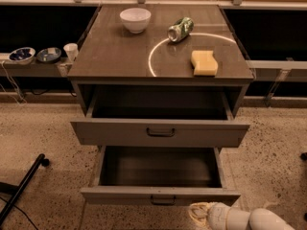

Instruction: Close middle drawer

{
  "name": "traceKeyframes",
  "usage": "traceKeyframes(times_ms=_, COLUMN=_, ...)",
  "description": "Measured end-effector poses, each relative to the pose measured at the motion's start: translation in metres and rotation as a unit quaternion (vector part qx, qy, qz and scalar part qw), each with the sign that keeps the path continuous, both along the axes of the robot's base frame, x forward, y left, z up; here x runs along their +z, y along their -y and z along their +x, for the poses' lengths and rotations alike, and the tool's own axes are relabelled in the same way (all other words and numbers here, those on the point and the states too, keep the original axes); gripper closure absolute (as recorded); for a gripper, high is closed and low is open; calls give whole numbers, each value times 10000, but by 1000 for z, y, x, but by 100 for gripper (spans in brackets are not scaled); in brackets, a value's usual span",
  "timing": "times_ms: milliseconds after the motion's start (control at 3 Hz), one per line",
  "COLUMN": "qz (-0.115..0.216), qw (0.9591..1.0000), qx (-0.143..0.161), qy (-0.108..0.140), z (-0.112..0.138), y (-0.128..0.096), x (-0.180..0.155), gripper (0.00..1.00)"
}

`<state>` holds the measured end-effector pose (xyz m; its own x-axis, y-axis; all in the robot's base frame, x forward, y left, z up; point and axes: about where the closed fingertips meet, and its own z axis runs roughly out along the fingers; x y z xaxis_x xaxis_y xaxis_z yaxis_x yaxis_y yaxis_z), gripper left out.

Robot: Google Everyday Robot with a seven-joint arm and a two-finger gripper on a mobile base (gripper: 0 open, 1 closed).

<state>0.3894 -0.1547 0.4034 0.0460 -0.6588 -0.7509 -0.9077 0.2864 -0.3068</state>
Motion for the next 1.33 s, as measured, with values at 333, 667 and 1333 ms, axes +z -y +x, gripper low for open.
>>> traceKeyframes(times_ms=333, qz=-203, qw=9992, qx=-249, qy=230, z=16, y=7, x=-20, gripper=100)
traceKeyframes(times_ms=667, qz=-330, qw=9977, qx=-412, qy=435, z=44, y=6, x=-31, gripper=100)
traceKeyframes(times_ms=1333, qz=-123, qw=9972, qx=-351, qy=651, z=64, y=-1, x=-26, gripper=100)
